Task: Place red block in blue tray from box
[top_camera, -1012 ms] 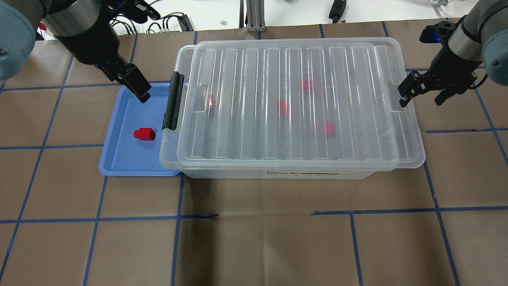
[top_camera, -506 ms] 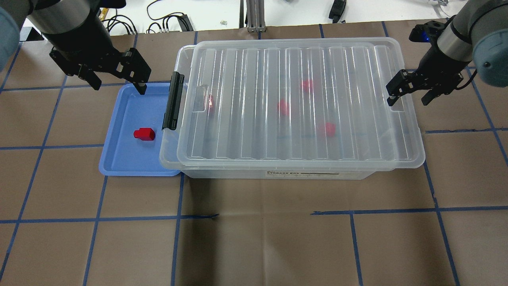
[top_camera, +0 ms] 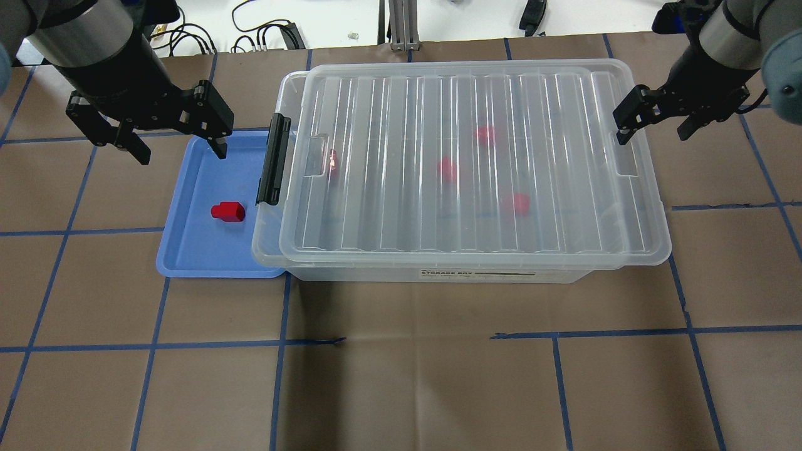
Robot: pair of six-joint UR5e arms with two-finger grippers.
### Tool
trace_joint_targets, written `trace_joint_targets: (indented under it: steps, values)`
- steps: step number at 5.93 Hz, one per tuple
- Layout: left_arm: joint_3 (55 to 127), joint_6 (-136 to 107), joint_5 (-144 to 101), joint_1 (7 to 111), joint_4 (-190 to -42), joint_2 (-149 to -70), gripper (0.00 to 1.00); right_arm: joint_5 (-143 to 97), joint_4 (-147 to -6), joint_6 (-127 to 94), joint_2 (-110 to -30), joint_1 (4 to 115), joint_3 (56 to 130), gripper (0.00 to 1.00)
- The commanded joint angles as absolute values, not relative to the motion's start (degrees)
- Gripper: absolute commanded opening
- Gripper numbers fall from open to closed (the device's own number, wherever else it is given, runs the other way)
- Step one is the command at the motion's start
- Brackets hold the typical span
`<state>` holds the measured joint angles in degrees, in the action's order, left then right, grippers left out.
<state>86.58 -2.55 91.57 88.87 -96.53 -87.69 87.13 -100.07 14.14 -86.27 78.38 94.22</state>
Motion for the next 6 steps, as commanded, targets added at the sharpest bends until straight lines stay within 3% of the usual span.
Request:
trace_joint_targets:
  steps: [1, 2, 6]
  values:
    - [86.66, -2.55, 91.14, 88.86, -96.42, -87.71, 0.99, 89.72, -92.68, 1.38, -86.58, 87.05, 86.89, 1.0]
    - [86.66, -2.03, 90.97, 88.94, -96.33, -87.8, 0.99, 89.56, -87.07, -2.86, -86.05, 87.97, 83.53, 1.0]
    - [86.66, -0.97, 90.97, 88.86, -96.42, -87.98, 0.99, 89.21, -86.05, -3.34, -86.84, 87.8, 83.76, 1.0]
